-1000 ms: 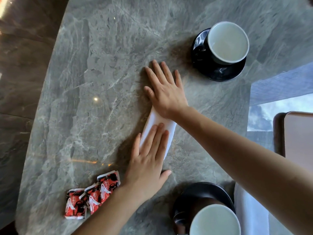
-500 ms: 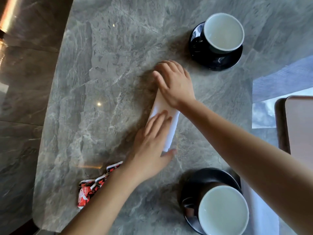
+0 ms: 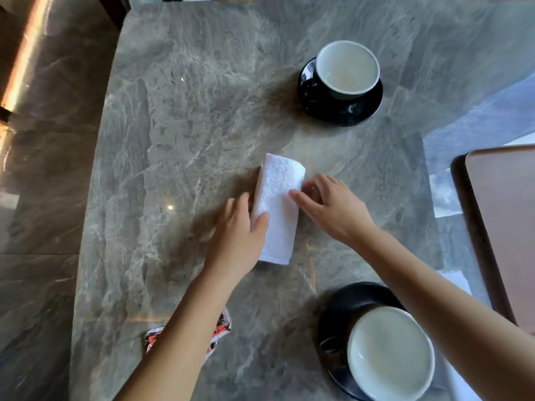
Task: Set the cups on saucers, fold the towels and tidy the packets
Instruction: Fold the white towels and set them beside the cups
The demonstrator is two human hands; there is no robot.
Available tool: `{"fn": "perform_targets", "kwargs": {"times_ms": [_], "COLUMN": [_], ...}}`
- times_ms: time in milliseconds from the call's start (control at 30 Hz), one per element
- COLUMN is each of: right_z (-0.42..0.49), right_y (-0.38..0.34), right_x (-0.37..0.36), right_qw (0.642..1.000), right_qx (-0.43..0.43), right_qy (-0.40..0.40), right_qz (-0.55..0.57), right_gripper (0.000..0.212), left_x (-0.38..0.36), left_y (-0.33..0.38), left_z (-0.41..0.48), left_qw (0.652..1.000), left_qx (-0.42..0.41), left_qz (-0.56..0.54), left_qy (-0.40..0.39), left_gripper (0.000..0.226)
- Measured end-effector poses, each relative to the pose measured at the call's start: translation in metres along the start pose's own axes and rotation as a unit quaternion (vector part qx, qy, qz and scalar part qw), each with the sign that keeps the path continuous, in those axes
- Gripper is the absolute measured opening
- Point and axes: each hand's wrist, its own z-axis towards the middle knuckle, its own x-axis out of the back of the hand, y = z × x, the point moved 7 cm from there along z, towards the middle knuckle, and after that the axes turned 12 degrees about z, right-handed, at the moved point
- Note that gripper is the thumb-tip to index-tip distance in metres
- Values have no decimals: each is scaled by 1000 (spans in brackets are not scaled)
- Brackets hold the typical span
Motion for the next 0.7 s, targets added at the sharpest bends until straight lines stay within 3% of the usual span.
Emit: {"fn": "perform_targets", "kwargs": {"times_ms": [167, 567, 700], "right_z": [3, -2, -2], "right_y": [-10, 2, 6], "right_x": [-10, 2, 11], "right_qw": [1000, 959, 926], "right_qx": [-11, -84, -91], "right_qy": [4, -20, -42], "right_qz": [10, 271, 364], "right_gripper": [48, 46, 32], "left_x": [-3, -22, -22], "left_y": [9, 29, 46], "left_z": [8, 9, 13], "left_qw": [1000, 987, 982], "left_qx": [9, -8, -24], "left_qz": [4, -150, -184], "left_qy": [-20, -54, -30], "left_gripper": [17, 13, 18]}}
